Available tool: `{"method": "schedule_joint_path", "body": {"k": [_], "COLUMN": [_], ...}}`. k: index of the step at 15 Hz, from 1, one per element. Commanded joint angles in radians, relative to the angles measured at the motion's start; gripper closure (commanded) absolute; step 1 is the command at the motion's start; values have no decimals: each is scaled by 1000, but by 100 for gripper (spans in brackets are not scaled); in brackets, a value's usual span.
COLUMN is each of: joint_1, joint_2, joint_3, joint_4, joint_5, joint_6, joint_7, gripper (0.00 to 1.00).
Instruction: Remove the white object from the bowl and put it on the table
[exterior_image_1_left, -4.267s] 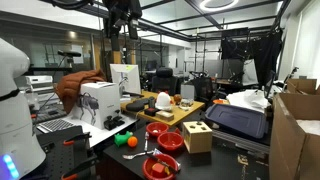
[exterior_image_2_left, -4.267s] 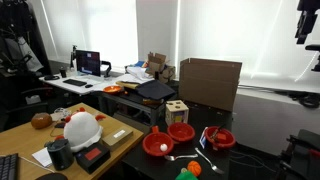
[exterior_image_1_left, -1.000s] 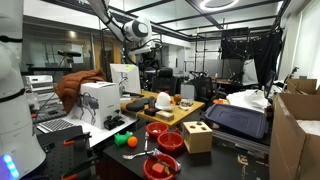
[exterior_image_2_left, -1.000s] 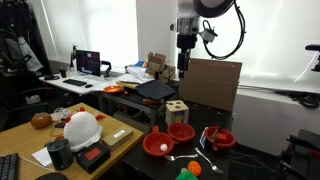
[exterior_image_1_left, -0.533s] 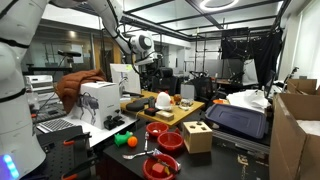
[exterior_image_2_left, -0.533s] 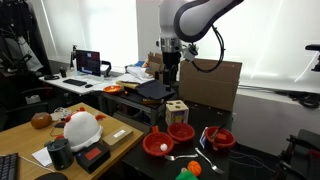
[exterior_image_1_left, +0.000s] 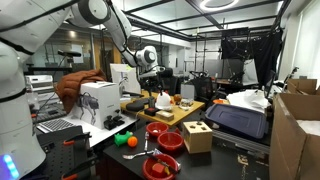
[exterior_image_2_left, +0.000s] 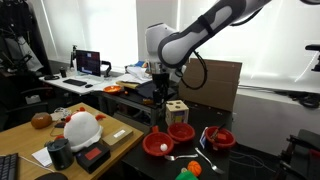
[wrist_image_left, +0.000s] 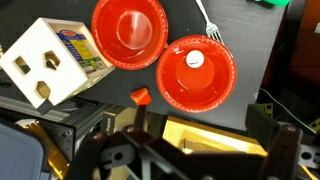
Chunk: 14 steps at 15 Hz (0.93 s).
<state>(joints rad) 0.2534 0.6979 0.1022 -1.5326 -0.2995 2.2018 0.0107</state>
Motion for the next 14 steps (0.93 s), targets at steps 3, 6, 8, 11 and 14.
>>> {"method": "schedule_joint_path", "body": {"k": [3, 6, 8, 11, 14], "joint_1": [8, 2, -2, 1, 0], "joint_2": [211, 294, 344, 404, 453], "joint_3": [-5, 4, 9, 11, 15], "joint_4": [190, 254, 290, 338, 373], "joint_5": [76, 129, 157, 182, 198], "joint_6": [-32, -38, -38, -44, -44], "joint_7": [3, -3, -12, -21, -23], "gripper": [0, 0, 0, 0, 0]}}
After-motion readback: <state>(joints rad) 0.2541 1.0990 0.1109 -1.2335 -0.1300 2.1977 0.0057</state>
